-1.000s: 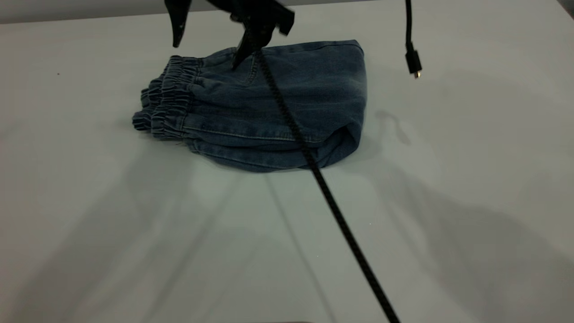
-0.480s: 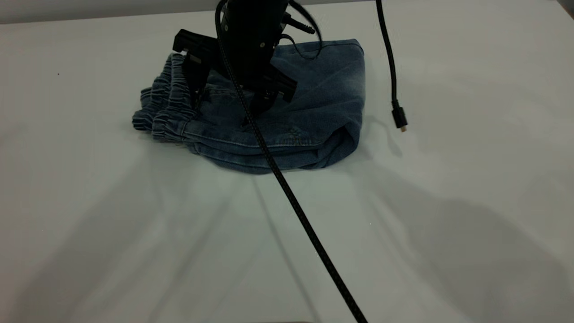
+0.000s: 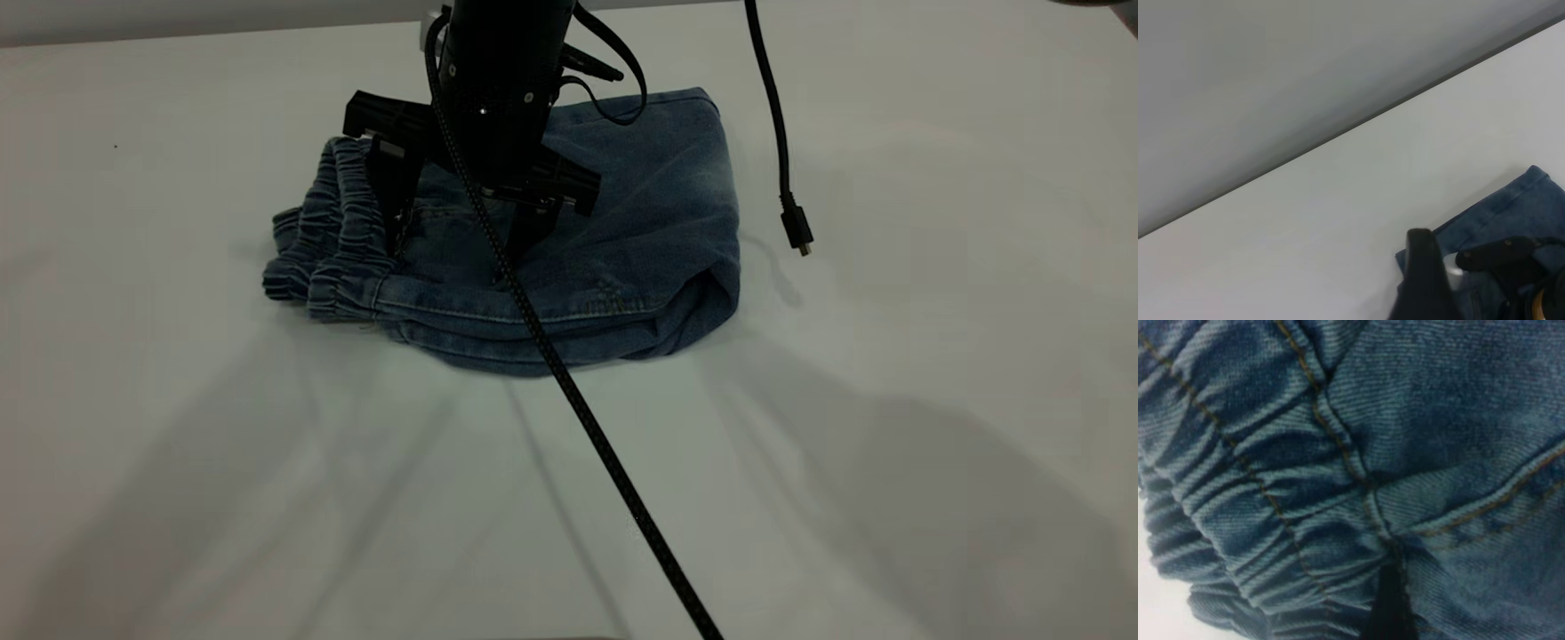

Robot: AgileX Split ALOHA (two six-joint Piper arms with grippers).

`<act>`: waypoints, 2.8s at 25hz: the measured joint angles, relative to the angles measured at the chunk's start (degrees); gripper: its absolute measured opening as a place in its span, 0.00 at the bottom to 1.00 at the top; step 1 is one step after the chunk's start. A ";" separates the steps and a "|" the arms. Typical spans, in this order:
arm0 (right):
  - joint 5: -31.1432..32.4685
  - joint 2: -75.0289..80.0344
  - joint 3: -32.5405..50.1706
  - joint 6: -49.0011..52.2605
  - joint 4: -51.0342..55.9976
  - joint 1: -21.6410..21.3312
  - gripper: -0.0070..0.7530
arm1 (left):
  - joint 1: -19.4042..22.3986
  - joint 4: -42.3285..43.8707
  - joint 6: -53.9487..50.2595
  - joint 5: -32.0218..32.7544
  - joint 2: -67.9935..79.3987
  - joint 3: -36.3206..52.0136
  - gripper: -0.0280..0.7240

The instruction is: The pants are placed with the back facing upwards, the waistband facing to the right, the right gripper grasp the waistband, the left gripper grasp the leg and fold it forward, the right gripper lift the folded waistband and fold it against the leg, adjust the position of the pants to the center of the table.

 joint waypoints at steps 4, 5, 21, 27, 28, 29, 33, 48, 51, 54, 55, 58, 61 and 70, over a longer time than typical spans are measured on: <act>1.56 0.00 0.00 -0.12 0.09 0.07 0.68 | 0.00 0.00 0.00 0.00 0.00 0.00 0.65; 1.78 0.00 0.00 -0.16 0.09 0.13 0.68 | 0.00 0.00 0.00 0.00 0.00 0.00 0.65; 9.47 -12.03 -6.74 -13.48 -20.14 0.34 0.68 | 0.00 0.00 1.95 1.09 -0.05 0.00 0.65; 10.26 -18.88 -6.74 -25.80 -18.90 0.34 0.68 | 0.00 -0.05 3.72 4.67 -2.21 0.00 0.65; 10.37 -20.36 -6.74 -27.75 -18.19 0.34 0.68 | 0.00 -0.05 3.97 6.01 -2.97 0.00 0.65; 10.53 -21.43 -6.74 -29.29 -17.76 0.34 0.68 | 0.00 -0.05 4.09 7.55 -3.78 0.00 0.65; 10.85 -26.82 -6.74 -34.51 -16.72 0.34 0.68 | 0.00 -0.05 5.77 13.91 -7.04 0.00 0.65; 11.43 -56.54 10.13 -40.02 -17.13 0.34 0.68 | 0.00 -0.05 9.95 32.88 -21.23 0.00 0.65; 11.56 -63.24 17.36 -40.15 -17.93 0.34 0.68 | 0.00 -0.05 9.94 32.92 -23.24 0.00 0.65; 11.56 -69.56 24.15 -40.22 -18.34 0.34 0.68 | 0.00 -0.05 9.94 32.92 -24.96 0.00 0.65; 11.56 -71.38 26.67 -40.26 -18.47 0.34 0.68 | 0.00 -0.11 9.94 32.92 -25.36 0.00 0.65; 11.56 -77.44 33.70 -40.26 -19.12 0.34 0.68 | 0.00 -0.77 9.75 32.92 -26.77 0.68 0.65; 11.56 -83.60 40.81 -40.53 -19.95 0.34 0.70 | 0.00 -3.19 9.58 32.92 -28.94 4.47 0.64; 11.42 -99.93 63.48 -39.61 -20.47 0.34 0.68 | 0.00 -7.18 8.74 32.92 -37.74 25.20 0.60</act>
